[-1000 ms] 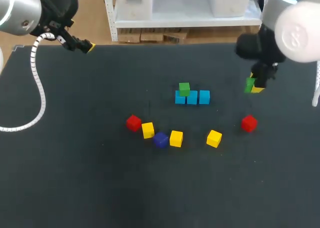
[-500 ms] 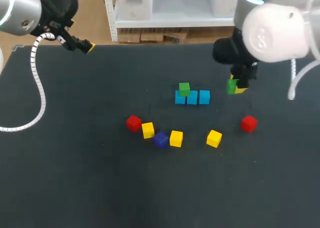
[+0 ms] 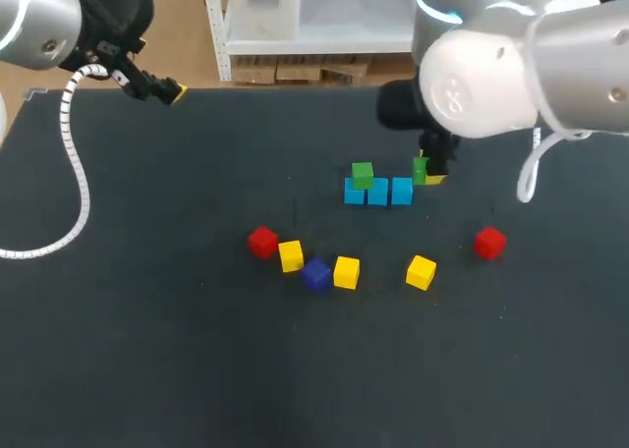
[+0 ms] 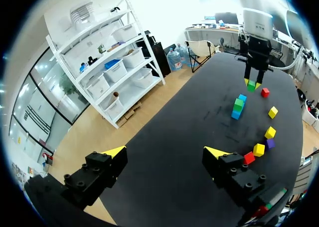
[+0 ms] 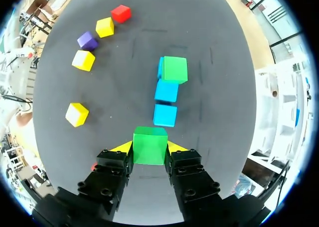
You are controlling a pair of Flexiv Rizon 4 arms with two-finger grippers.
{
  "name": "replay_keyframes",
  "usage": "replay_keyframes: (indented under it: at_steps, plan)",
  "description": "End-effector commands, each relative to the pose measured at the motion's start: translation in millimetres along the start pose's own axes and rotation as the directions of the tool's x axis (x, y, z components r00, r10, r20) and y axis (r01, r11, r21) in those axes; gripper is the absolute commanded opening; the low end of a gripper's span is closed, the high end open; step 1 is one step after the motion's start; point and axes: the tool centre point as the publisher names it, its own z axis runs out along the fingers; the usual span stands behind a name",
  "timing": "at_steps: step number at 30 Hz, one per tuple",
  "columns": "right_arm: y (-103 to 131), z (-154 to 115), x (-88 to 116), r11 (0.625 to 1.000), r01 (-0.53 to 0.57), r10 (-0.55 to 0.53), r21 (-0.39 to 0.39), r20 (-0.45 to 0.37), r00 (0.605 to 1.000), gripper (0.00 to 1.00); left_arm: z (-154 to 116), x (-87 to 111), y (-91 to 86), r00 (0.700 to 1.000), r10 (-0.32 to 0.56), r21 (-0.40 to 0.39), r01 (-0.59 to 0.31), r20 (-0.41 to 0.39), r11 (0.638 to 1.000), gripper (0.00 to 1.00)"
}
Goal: Place the blue cubes, place green cubes on the blue cubes, place the yellow cubes on the green cubes, then place the red cubes on the yellow cubes, and place purple cube on the red cubes.
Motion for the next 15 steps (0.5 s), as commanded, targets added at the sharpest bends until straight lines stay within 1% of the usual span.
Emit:
replay_keyframes:
  at_steps: [1, 3, 7, 13, 15]
  plan:
    - [-2, 2, -9, 1.0, -0.015, 0.015, 0.005, -0.027, 1.0, 0.0, 0, 1.1, 1.1, 1.0, 0.002, 0.004, -0.002, 0.005, 1.0, 1.0]
    - [-3, 4, -12, 0.999, -0.036, 0.037, 0.008, -0.042, 0.998, 0.0, 0, 1.1, 1.1, 1.0, 0.002, 0.004, -0.002, 0.005, 1.0, 1.0]
    - [-5, 6, -18, 0.997, -0.07, 0.07, 0.011, -0.044, 0.997, 0.0, 0, 1.1, 1.1, 1.0, 0.002, 0.004, -0.002, 0.005, 1.0, 1.0]
    - [-3, 6, -28, 0.998, -0.066, 0.066, 0.006, -0.031, 0.997, 0.0, 0, 1.1, 1.1, 1.0, 0.002, 0.004, -0.002, 0.005, 1.0, 1.0]
    - [-3, 7, -30, 0.999, -0.041, 0.041, 0.01, -0.009, 0.999, 0.0, 0, 1.1, 1.1, 1.0, 0.002, 0.004, -0.002, 0.005, 1.0, 1.0]
